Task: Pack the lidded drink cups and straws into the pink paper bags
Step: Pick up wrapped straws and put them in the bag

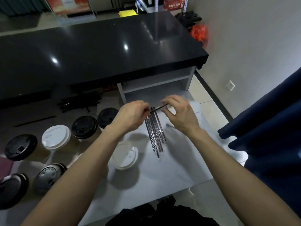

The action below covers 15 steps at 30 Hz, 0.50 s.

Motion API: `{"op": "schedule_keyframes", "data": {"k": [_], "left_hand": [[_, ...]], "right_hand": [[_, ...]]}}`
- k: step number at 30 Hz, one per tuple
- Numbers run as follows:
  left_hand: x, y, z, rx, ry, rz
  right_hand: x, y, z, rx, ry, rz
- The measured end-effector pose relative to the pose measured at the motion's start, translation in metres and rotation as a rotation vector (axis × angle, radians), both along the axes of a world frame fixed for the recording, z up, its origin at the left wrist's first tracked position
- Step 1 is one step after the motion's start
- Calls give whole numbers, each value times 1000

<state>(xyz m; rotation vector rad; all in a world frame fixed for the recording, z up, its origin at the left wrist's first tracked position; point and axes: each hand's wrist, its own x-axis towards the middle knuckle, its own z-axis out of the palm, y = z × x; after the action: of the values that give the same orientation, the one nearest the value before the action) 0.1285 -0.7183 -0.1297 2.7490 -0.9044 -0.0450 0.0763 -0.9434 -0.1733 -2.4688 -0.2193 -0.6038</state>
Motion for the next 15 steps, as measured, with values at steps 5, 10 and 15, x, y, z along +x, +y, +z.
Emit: {"op": "schedule_keyframes", "data": {"k": [5,10,15], "left_hand": [[4,4,-7,-240,29,327],[9,12,-9,-490,203,521],[5,4,-17,-633,332,570]], "right_hand": [[3,-4,-32,198,167,-250],[14,18,-65,2,742,-148],[27,24,-72,-11,800,-147]]}}
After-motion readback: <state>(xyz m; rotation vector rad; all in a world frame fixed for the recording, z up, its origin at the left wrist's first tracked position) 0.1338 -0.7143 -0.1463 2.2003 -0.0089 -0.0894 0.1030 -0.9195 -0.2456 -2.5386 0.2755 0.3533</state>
